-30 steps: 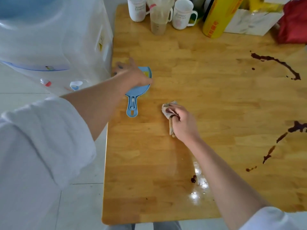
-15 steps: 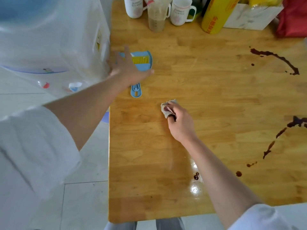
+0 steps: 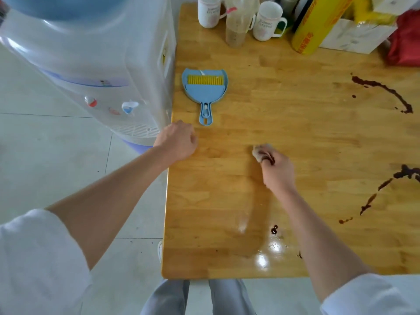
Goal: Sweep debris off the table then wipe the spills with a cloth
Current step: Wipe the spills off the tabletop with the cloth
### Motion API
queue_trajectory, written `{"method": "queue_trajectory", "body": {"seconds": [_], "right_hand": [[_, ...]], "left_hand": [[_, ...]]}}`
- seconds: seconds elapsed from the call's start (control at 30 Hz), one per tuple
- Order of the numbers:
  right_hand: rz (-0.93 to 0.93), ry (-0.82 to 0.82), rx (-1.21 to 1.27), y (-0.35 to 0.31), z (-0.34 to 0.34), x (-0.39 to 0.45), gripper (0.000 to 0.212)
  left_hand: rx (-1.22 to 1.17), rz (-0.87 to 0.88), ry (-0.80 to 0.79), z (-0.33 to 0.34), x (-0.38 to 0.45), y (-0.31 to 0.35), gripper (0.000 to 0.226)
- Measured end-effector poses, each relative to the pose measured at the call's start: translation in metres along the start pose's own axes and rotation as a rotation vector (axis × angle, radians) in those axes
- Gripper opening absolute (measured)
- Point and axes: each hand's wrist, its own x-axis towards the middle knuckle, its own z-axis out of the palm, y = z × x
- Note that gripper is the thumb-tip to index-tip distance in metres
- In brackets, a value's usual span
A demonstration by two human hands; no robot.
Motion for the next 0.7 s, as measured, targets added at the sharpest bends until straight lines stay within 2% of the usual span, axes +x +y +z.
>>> {"method": "queue_trajectory", "body": {"seconds": [0.07, 0.1, 0.17, 0.23, 0.3, 0.33, 0.37, 0.47, 0.53, 0.6, 0.7], "right_hand": [[-0.065, 0.05, 0.027, -0.021, 0.027, -0.009, 0.037], [-0.141, 0.008, 0.063, -0.035, 0.045, -0.019, 0.04], [-0.376, -0.204, 0.076, -0.055, 0.085, -0.049, 0.047], [-0.591, -0.464, -0.096, -0.063, 0.119, -0.084, 0.044], [-0.653, -0.623, -0.173, -0.054, 0.12, -0.092, 0.037], [-0.618, -0.626, -0.148, -0.048, 0.109, -0.086, 0.035], [-0.572, -0.562, -0.116, -0.041, 0.095, -0.076, 0.035], [-0.225, -0.166, 0.0, -0.028, 0.047, -0.031, 0.038], [-0.016, -0.031, 0.028, -0.034, 0.044, -0.015, 0.035], [-0.128, -0.013, -0.017, -0.056, 0.067, -0.021, 0.035], [-0.386, -0.282, -0.079, -0.077, 0.122, -0.063, 0.036]], "left_hand": [[0.014, 0.068, -0.085, 0.008, -0.007, -0.001, 0.04], [0.03, 0.079, -0.124, 0.009, -0.009, 0.0, 0.044], [0.062, 0.078, -0.195, 0.006, -0.008, 0.004, 0.051], [0.085, 0.056, -0.293, -0.001, -0.005, 0.009, 0.06], [0.088, 0.029, -0.376, -0.008, -0.006, 0.013, 0.068], [0.083, 0.024, -0.4, -0.01, -0.007, 0.014, 0.071], [0.079, 0.026, -0.408, -0.011, -0.009, 0.013, 0.073], [0.078, 0.031, -0.404, -0.011, -0.012, 0.013, 0.074], [0.088, 0.037, -0.415, -0.01, -0.011, 0.013, 0.073], [0.102, 0.04, -0.42, -0.009, -0.009, 0.014, 0.073], [0.117, 0.054, -0.432, -0.011, -0.005, 0.014, 0.071]]}}
